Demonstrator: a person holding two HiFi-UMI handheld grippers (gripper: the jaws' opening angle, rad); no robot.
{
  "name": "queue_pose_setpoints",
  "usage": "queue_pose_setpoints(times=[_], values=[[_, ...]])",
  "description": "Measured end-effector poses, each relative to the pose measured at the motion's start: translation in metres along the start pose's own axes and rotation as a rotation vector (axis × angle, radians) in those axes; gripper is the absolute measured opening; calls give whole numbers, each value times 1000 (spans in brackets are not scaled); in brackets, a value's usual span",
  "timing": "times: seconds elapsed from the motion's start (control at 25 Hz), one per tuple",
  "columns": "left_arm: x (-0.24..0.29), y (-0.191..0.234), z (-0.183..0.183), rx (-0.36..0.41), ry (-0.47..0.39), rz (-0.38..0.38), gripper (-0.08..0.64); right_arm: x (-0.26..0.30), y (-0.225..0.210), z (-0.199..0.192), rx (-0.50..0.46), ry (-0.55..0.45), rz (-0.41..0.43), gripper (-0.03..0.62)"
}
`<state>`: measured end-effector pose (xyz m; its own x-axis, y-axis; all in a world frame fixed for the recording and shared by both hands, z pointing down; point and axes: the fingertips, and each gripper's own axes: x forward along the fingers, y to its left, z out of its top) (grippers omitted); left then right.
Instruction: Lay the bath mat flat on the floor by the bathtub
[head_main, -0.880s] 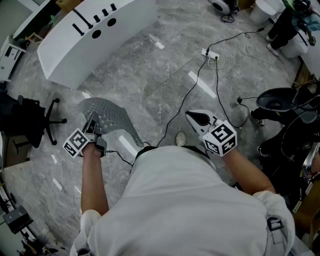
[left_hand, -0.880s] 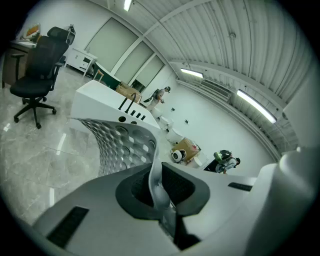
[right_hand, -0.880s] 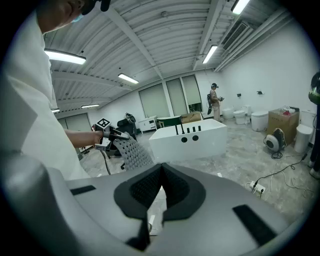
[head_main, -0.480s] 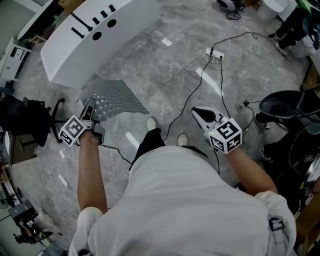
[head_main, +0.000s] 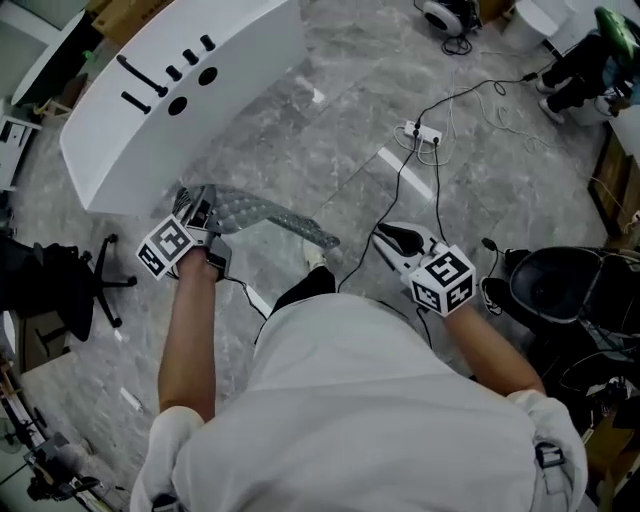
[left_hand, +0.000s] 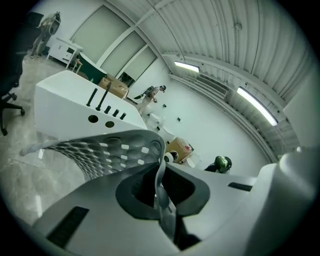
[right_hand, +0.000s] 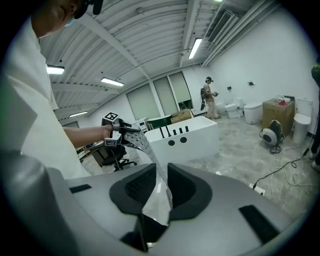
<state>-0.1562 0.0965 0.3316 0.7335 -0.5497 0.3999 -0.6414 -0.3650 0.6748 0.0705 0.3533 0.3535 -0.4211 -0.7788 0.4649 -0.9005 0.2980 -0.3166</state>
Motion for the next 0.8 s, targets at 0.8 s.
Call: queue_pose_setpoints(times=[0.8], values=[[372,-30,125,25,92,-83,29,210,-159,144,44,63,78,61]])
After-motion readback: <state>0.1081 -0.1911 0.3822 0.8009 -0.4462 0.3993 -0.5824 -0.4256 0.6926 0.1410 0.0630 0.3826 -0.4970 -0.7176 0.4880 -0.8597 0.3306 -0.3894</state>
